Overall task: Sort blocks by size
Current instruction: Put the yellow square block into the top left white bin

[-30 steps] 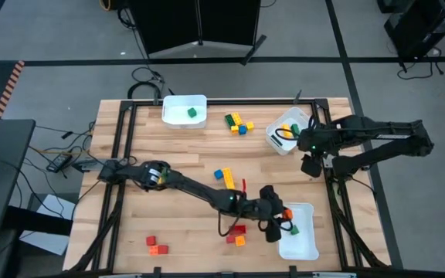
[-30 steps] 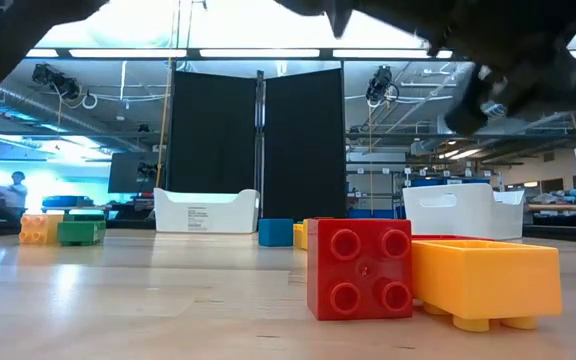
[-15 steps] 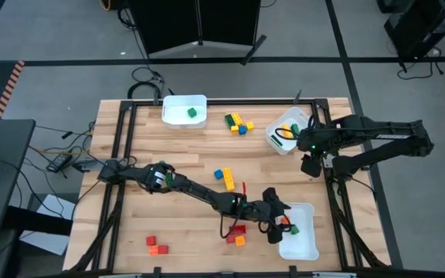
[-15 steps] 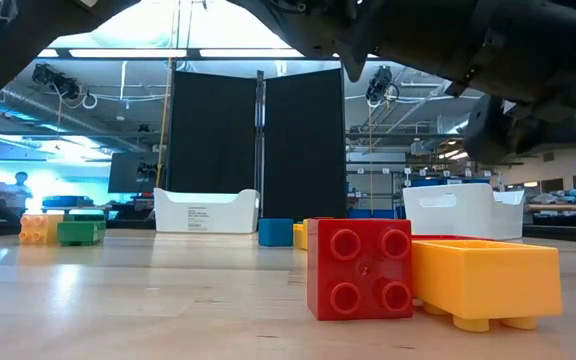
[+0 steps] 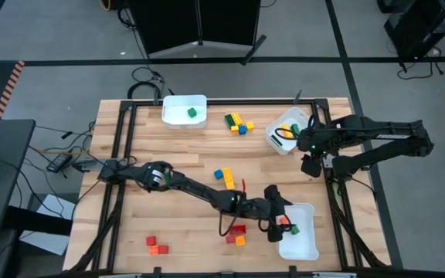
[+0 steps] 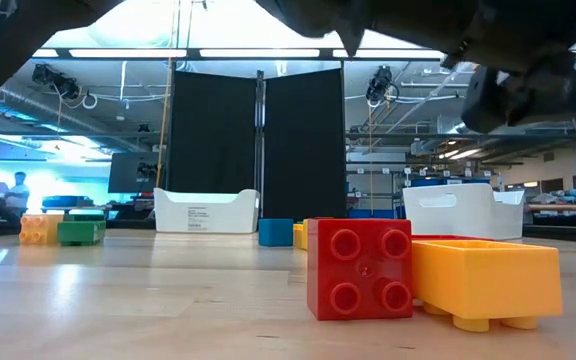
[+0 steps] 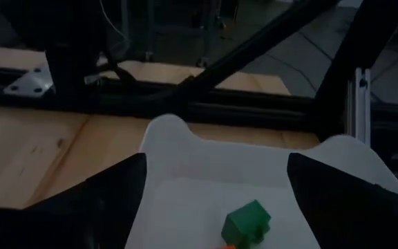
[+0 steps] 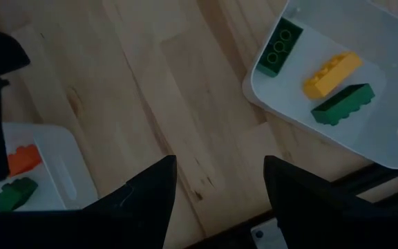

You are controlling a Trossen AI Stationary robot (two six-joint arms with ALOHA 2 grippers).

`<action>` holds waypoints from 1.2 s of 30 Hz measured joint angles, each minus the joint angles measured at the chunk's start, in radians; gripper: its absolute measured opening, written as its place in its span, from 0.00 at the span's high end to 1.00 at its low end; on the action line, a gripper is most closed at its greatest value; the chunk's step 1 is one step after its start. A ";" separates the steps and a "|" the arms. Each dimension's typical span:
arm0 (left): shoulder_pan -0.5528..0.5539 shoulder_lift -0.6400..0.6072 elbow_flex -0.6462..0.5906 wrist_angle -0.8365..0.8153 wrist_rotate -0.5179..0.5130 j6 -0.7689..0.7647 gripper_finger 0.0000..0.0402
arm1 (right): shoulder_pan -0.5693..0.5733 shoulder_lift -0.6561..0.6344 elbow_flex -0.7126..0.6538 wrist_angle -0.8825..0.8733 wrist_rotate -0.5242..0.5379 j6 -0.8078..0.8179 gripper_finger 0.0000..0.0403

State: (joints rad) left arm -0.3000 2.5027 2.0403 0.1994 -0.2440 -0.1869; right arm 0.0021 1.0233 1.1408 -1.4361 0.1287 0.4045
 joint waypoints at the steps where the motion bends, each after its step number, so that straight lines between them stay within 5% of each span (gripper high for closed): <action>1: 0.000 -0.011 0.000 -0.032 0.005 0.000 0.10 | 0.000 0.000 0.000 0.000 0.000 0.000 0.43; 9: 0.000 -0.156 0.000 -0.359 0.000 -0.026 0.10 | 0.000 0.000 0.000 0.023 0.000 0.013 0.43; 15: -0.008 -0.289 -0.086 -0.569 -0.148 -0.051 0.10 | 0.001 0.000 0.000 0.063 -0.001 0.055 0.43; 19: -0.022 -0.453 -0.316 -0.430 -0.219 -0.069 0.10 | 0.002 0.000 0.000 0.081 -0.001 0.103 0.43; 26: -0.030 -0.773 -0.887 -0.097 -0.114 -0.180 0.10 | 0.015 0.020 0.000 0.127 -0.004 0.193 0.43; 36: -0.031 -1.231 -1.349 -0.065 -0.138 -0.237 0.10 | 0.029 0.226 0.000 0.324 0.006 0.216 0.43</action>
State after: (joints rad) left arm -0.3313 1.2718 0.6911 0.1344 -0.3819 -0.4241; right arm 0.0311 1.2498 1.1408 -1.1123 0.1352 0.6205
